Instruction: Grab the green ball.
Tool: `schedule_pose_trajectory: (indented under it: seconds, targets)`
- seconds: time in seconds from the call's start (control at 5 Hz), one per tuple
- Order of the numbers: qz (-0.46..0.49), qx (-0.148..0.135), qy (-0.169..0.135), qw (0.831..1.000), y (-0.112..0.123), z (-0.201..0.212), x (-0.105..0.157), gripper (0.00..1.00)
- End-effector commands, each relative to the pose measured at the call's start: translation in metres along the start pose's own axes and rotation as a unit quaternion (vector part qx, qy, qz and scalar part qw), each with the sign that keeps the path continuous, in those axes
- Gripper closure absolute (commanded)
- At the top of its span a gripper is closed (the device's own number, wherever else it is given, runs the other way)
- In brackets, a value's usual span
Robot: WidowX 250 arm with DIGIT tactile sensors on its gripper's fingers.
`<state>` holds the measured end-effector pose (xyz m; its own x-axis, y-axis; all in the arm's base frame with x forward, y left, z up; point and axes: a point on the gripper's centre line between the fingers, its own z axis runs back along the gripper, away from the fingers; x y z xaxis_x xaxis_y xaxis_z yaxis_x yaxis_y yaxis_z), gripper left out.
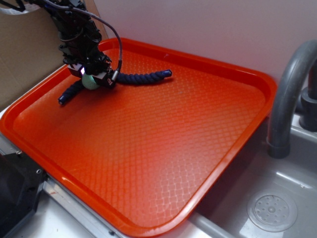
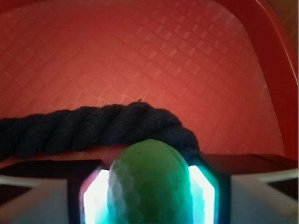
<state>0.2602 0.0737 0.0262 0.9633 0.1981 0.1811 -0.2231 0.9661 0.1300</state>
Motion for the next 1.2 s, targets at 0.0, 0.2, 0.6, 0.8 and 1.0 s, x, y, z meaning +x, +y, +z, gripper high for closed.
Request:
schedule_pose_trajectory:
  seconds: [0.0,0.2,0.6,0.8,1.0]
  targets:
    - [-0.010,-0.039,0.000,0.999,-0.017,0.084,-0.014,1.00]
    - [-0.012,-0.112,0.039,0.993,-0.045,0.144,-0.027,1.00]
    - [0.003,-0.102,0.054,0.993,-0.102,0.251,-0.011,1.00]
    - [0.005,-0.106,0.044,0.993,-0.103,0.272,-0.011,1.00]
    - [0.010,-0.095,0.039,0.995,-0.098,0.264,-0.008,1.00]
